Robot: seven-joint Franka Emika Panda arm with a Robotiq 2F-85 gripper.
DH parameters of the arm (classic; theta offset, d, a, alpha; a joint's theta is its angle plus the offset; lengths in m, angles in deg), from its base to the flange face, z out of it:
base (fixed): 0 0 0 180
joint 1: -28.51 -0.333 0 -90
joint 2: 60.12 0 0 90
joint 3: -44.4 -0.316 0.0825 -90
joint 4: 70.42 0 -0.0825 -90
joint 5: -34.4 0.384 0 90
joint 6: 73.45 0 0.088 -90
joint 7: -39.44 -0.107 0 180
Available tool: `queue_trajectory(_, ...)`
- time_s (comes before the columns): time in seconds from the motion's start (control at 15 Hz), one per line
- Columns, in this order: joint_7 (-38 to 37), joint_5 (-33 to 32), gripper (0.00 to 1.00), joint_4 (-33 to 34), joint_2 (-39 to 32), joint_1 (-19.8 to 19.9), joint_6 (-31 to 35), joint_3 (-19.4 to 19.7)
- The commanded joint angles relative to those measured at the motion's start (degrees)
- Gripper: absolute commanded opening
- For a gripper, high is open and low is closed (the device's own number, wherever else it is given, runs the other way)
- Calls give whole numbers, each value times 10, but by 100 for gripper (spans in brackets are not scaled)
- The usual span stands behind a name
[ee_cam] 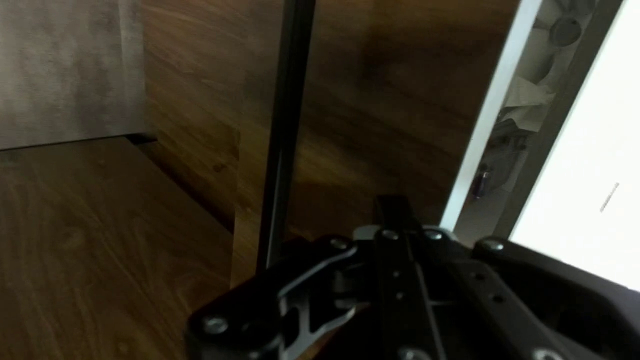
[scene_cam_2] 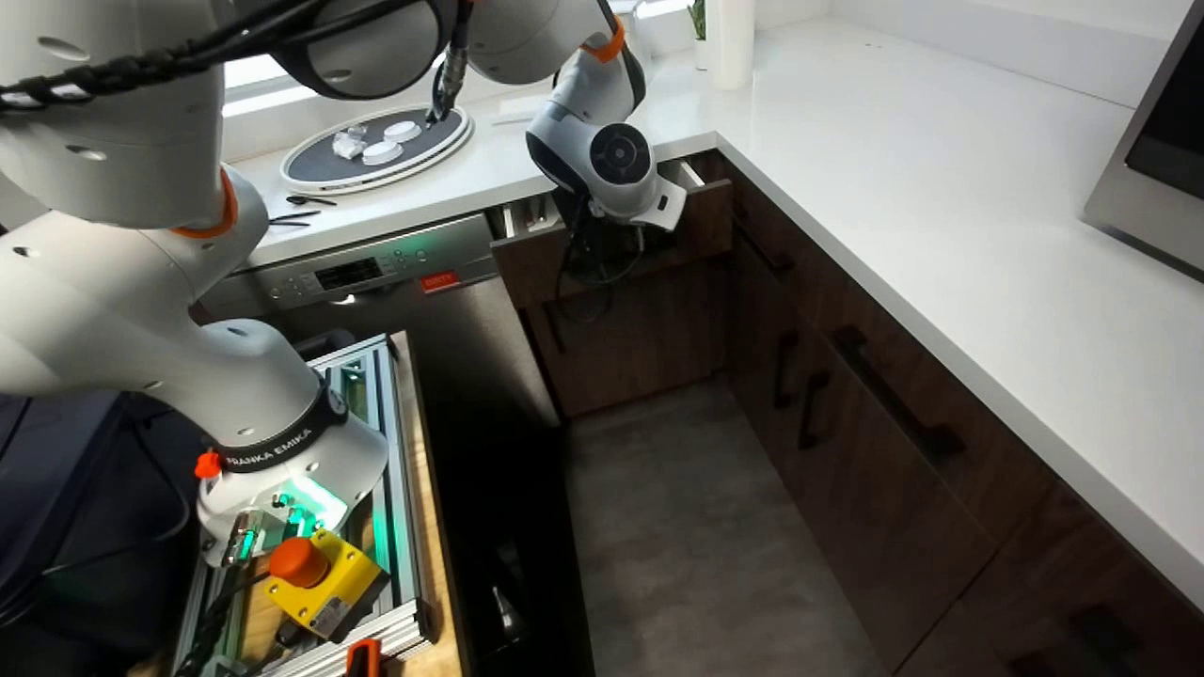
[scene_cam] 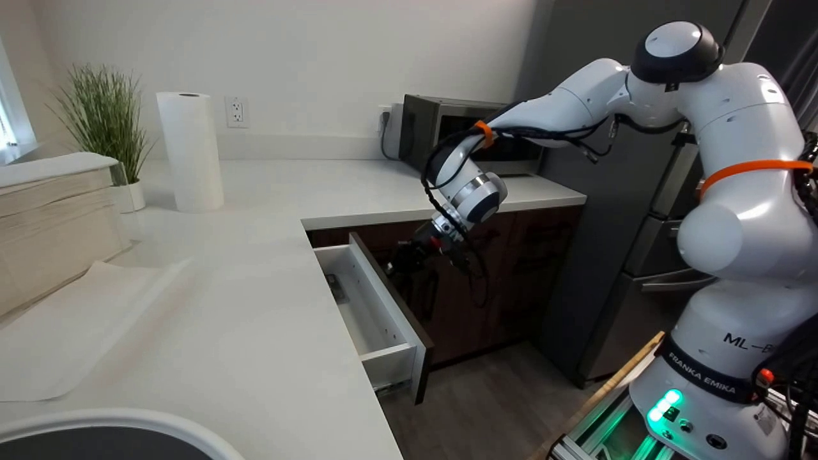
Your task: Close the drawer
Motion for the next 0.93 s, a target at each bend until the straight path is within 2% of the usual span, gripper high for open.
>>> queue_trajectory(0.0, 2, 0, 1, 3, -5, 0, 0, -1)
queue_trajectory(0.27, 12, -9, 0, 15, -32, -9, -3, 4)
queue_trajectory(0.73, 84, -4, 0, 72, -124, -10, -3, -25)
queue_trajectory(0.8, 113, 8, 0, 90, -160, 3, 1, -46)
queue_trajectory(0.87, 116, 2, 0, 94, -168, -4, -4, -42)
